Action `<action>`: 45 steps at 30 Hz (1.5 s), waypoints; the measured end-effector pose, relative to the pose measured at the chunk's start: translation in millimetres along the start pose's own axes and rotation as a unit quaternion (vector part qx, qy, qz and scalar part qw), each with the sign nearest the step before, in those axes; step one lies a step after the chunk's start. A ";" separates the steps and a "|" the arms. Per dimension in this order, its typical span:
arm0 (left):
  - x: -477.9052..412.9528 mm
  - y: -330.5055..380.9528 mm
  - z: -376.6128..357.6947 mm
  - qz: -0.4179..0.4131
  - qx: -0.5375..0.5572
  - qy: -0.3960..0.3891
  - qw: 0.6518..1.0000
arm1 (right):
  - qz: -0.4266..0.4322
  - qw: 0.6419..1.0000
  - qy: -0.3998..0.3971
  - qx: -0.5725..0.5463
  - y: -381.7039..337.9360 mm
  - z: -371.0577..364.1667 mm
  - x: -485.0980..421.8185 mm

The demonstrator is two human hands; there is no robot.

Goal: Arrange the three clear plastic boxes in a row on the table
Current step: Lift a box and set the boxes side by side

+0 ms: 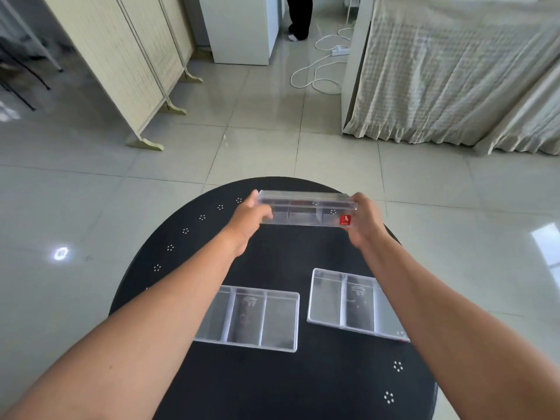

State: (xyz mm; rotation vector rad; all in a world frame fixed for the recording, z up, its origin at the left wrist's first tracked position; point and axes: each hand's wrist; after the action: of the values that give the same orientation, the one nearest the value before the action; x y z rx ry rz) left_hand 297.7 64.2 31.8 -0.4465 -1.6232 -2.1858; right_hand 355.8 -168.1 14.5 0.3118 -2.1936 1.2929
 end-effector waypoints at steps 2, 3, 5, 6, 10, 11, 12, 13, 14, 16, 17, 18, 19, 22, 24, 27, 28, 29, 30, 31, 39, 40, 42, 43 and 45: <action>-2.4 -2.7 3.4 0.036 0.063 -0.015 0.997 | 0.003 0.998 -0.033 0.047 9.1 5.9 -1.1; -6.3 -7.1 5.8 0.044 0.075 -0.014 0.996 | 0.003 0.997 -0.047 0.065 14.0 9.5 -3.2; -18.2 -20.8 9.4 0.053 0.053 -0.006 0.997 | -0.011 0.995 -0.051 0.084 20.8 15.6 -5.7; -25.3 -29.3 10.0 0.056 0.042 -0.006 0.998 | -0.011 0.994 -0.045 0.095 22.5 16.6 -5.8; -49.7 -63.0 7.9 0.052 0.000 0.004 0.999 | -0.009 0.991 -0.036 0.129 27.0 17.0 -2.9; -49.4 -65.2 6.2 0.050 -0.001 -0.003 0.999 | -0.008 0.990 -0.038 0.137 28.6 17.6 -2.2; -44.8 -62.7 3.5 0.045 -0.004 -0.010 0.999 | -0.008 0.989 -0.039 0.144 30.5 18.8 -2.7; -46.7 -66.7 1.9 0.042 -0.008 -0.019 0.999 | -0.007 0.988 -0.039 0.150 32.6 20.9 -5.2; -50.5 -72.3 1.0 0.041 -0.014 -0.024 0.999 | -0.005 0.987 -0.038 0.156 34.4 22.3 -8.4; -55.9 -82.6 -0.5 0.044 -0.027 -0.023 0.998 | 0.001 0.984 -0.034 0.174 38.4 24.9 -12.8; -60.9 -89.9 -1.3 0.045 -0.028 -0.021 0.998 | 0.005 0.982 -0.033 0.186 40.4 25.6 -13.3; -62.2 -92.9 -2.7 0.048 -0.026 -0.019 0.998 | 0.008 0.980 -0.032 0.197 41.9 25.6 -12.8; -53.4 -84.9 -4.1 0.054 -0.028 -0.019 0.998 | 0.009 0.977 -0.030 0.209 42.1 24.8 -11.0; -17.7 -49.1 -7.7 0.052 -0.028 -0.006 0.998 | 0.023 0.964 -0.018 0.263 40.2 20.7 -1.6; -9.2 -43.7 -3.5 0.047 -0.038 0.020 0.998 | 0.050 0.955 0.002 0.293 37.6 18.2 6.2; 6.7 -44.8 12.6 0.029 -0.052 0.065 0.996 | 0.103 0.945 0.041 0.308 32.8 11.2 23.7; 12.9 -45.2 18.1 0.022 -0.056 0.074 0.995 | 0.121 0.940 0.053 0.315 31.8 8.8 29.6; 19.1 -45.4 23.2 0.016 -0.060 0.086 0.994 | 0.133 0.935 0.060 0.323 31.5 7.2 34.9; 29.7 -45.7 29.9 0.011 -0.065 0.101 0.993 | 0.140 0.932 0.064 0.329 34.6 6.7 41.4; 41.9 -45.7 36.1 0.005 -0.069 0.117 0.991 | 0.146 0.929 0.070 0.332 39.7 7.7 47.9; 116.7 -90.5 78.6 0.036 -0.121 0.159 0.979 | 0.170 0.897 0.032 0.408 96.2 16.5 156.7; 122.1 -99.0 82.9 0.051 -0.124 0.148 0.980 | 0.162 0.881 0.024 0.445 103.7 19.5 167.4; 129.9 -116.3 88.2 0.081 -0.131 0.114 0.981 | 0.136 0.852 0.004 0.506 119.3 27.6 183.3; 133.5 -123.9 89.7 0.095 -0.125 0.099 0.983 | 0.124 0.841 0.000 0.526 126.0 30.7 190.8; 138.4 -136.9 89.3 0.111 -0.107 0.081 0.985 | 0.109 0.825 0.000 0.555 137.8 34.5 198.8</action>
State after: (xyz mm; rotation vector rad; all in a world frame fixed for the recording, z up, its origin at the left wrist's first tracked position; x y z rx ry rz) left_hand 113.2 170.0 6.8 -0.4718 -1.1988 -2.1727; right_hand 118.1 -111.4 16.6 0.4806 -1.2303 2.5891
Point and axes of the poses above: each hand's wrist, its own x-axis away from the middle knuckle, its own z-axis out of the back of the hand, y = z × x, and after that the axes turned 11 degrees about -x, right-handed
